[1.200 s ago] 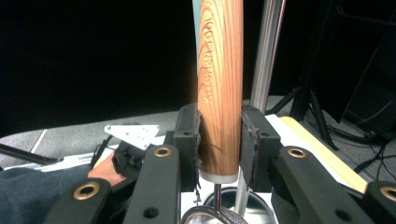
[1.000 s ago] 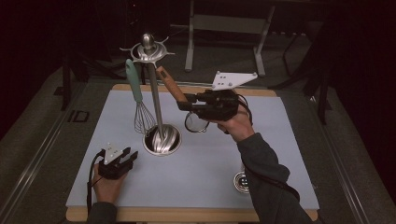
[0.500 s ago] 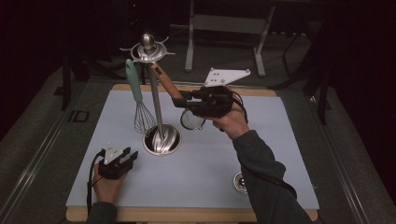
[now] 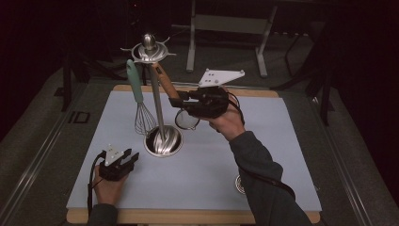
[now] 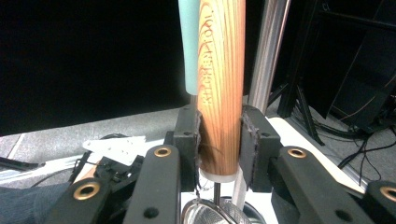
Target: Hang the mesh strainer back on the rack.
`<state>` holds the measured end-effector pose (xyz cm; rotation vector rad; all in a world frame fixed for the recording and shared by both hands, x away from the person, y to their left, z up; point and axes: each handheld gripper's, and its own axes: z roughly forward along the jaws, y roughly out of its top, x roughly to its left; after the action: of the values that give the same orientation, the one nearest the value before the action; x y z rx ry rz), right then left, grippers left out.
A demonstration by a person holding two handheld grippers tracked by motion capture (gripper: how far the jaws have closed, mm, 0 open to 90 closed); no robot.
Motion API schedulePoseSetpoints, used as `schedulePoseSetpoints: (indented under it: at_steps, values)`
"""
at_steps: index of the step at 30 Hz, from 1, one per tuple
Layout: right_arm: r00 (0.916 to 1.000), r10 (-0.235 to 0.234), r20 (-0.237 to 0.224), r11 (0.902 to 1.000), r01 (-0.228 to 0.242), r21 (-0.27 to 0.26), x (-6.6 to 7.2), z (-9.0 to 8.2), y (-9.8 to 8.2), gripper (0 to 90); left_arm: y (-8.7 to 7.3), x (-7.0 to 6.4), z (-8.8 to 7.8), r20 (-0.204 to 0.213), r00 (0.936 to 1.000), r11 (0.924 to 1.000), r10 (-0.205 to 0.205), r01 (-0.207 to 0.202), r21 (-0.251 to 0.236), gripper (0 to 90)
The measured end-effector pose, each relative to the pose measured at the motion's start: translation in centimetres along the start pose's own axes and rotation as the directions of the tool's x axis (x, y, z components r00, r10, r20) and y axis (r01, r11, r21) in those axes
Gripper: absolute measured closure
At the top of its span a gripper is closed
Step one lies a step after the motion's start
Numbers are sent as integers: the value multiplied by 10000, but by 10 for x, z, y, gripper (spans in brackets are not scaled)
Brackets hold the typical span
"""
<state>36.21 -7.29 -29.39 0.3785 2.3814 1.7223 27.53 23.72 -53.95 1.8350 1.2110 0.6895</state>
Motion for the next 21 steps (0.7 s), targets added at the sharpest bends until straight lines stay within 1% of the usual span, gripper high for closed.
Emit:
schedulePoseSetpoints:
  at_steps: [5, 14, 15, 18, 19, 21]
  values:
    - [9996, -32, 289, 10000, 30, 75, -1, 9, 0, 707, 0, 0, 0, -1, 10000, 10000, -14, 14, -15, 629]
    - [9994, -51, 340, 9997, 43, 261, 2, 22, 0, 707, 0, 0, 0, 15, 10000, 10000, -35, 35, -25, 629]
    - [9988, -216, 430, 9991, 200, 363, 4, 25, -1, 706, 0, 0, 0, 11, 10000, 10000, -35, 35, -12, 629]
    - [9989, -187, 442, 9992, 170, 368, 4, 25, -1, 706, 0, 0, 0, 17, 10000, 10000, -43, 43, -24, 630]
    - [9981, -210, 576, 9990, 187, 395, 5, 26, 0, 703, 0, 0, 0, 14, 10000, 10000, -51, 51, -27, 630]
    - [9977, -142, 669, 9990, 114, 424, 4, 27, 1, 699, 0, 0, 0, 16, 10000, 10000, -64, 64, -33, 629]
